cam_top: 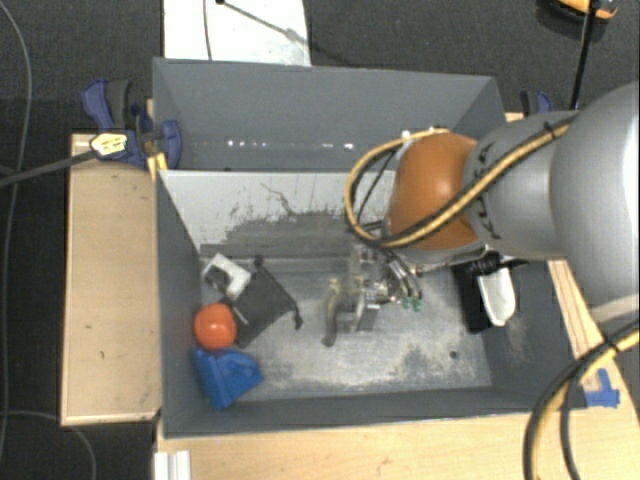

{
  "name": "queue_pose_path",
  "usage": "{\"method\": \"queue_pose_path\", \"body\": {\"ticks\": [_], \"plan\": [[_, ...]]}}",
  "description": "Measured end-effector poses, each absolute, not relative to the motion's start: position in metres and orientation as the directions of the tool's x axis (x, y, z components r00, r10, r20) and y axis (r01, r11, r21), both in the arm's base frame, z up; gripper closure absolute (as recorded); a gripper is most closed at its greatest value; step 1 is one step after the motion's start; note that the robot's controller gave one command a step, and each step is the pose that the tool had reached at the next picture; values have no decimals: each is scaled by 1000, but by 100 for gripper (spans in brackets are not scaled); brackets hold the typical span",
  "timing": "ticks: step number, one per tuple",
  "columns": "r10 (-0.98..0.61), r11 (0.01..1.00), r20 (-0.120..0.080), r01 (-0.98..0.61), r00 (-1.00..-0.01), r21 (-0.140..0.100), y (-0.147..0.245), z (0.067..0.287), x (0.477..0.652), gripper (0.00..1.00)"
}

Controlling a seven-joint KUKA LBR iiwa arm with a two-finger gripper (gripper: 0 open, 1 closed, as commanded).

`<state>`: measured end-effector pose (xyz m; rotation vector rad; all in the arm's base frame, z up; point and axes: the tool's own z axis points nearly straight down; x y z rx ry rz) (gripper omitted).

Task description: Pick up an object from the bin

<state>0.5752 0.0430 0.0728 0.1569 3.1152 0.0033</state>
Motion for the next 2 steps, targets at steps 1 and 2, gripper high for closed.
{"method": "queue_pose_path", "body": {"ticks": [1,2], "plan": [[-21,1000,-27,-21,-999,2,63,71,562,100],[-21,1000,-27,-21,-999,2,63,71,562,100]]}}
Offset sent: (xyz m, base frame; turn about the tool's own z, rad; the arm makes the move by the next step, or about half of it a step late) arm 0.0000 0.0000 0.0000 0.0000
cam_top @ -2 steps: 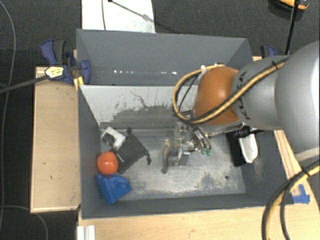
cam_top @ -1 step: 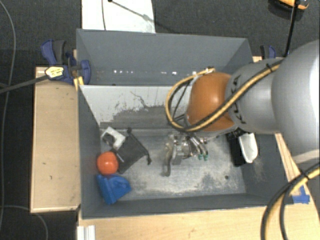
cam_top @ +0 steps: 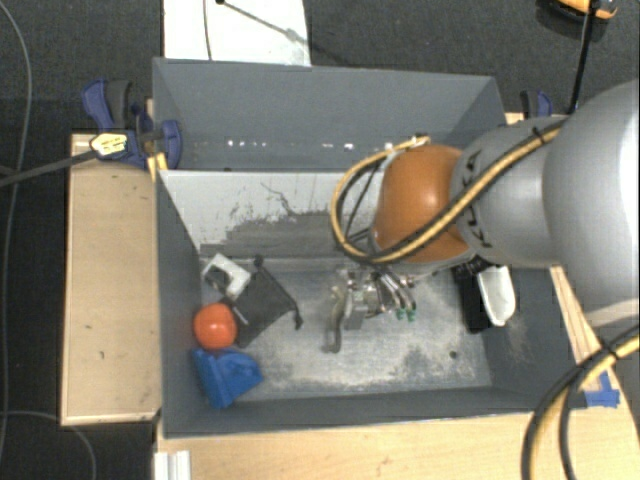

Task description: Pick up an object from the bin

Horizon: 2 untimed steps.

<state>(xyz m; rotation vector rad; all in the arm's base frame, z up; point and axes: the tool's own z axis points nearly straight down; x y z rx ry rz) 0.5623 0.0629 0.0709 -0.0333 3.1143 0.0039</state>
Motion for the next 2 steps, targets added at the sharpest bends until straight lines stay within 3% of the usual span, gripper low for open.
{"method": "queue_pose_path", "body": {"ticks": [1,2], "plan": [[-23,1000,-18,-23,-1000,1,62,111,557,100],[-17,1000,-24,-17,-1000,2,59,172,560,100]]}}
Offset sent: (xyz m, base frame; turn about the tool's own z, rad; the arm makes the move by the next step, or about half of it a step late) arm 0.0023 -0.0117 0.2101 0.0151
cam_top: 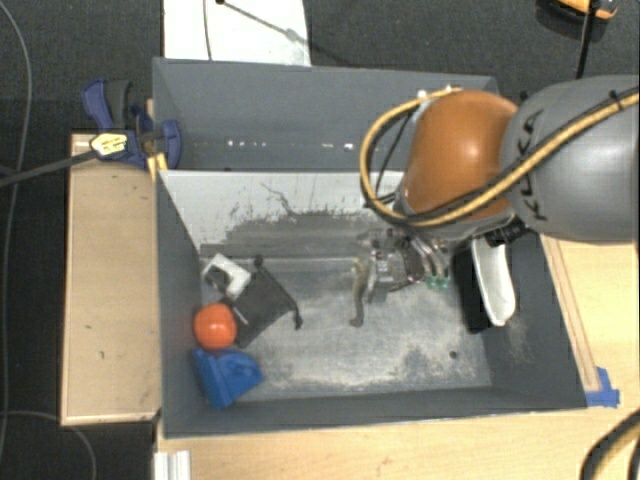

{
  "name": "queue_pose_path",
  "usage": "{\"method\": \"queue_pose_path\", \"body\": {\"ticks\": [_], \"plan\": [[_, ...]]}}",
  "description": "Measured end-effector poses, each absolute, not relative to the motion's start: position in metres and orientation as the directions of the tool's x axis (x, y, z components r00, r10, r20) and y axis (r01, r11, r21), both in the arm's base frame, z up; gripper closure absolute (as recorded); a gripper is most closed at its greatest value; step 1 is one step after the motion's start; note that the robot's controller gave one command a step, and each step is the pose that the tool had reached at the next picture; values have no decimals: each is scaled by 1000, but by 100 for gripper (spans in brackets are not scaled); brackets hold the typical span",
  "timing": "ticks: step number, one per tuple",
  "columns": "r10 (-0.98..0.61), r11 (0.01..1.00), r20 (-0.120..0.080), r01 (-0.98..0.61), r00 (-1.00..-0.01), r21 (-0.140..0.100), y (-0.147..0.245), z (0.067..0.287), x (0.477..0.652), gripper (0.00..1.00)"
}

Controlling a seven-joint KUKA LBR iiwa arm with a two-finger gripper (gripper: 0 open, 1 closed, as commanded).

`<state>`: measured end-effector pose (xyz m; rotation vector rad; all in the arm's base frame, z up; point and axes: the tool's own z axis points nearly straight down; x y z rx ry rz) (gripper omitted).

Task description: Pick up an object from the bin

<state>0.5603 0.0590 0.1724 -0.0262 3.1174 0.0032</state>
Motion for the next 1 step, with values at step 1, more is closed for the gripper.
{"method": "queue_pose_path", "body": {"ticks": [1], "plan": [[31,1000,-22,31,-999,3,44,215,566,100]]}}
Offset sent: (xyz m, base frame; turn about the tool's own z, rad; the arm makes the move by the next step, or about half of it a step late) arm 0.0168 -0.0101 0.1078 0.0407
